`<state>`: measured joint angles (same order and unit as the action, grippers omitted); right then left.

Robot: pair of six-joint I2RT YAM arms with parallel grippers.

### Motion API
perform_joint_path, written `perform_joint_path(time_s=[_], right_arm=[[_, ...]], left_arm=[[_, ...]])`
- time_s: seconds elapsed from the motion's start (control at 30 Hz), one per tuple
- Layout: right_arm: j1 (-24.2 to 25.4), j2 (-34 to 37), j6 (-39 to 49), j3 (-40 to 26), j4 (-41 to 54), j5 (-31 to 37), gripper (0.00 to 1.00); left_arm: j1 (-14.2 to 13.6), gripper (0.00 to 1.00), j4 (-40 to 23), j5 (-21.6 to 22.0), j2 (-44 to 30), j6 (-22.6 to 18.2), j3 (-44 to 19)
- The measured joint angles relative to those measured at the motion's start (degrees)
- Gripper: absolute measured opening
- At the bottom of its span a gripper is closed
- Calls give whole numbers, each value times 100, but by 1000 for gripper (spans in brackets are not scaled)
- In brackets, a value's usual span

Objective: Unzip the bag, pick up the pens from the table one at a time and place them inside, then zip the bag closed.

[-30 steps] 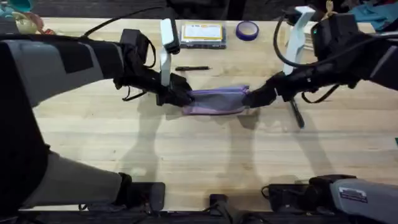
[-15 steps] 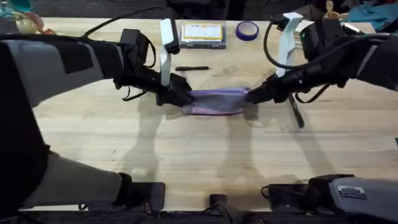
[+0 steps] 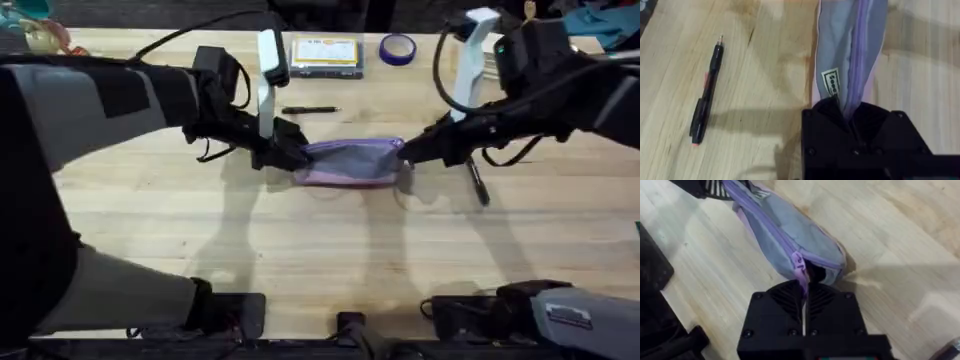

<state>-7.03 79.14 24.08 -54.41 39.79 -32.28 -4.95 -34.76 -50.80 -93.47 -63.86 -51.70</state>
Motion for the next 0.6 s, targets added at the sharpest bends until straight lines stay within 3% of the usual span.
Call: perform_joint_path(time_s=[0.3, 0.6], right_arm=[[-240, -501, 0, -7, 12, 135, 31], [-1022, -501, 7, -9, -443, 729, 31]], left_arm=[[-5, 43, -17, -38, 0, 17, 0], [54, 43, -16, 115, 0, 17, 0]])
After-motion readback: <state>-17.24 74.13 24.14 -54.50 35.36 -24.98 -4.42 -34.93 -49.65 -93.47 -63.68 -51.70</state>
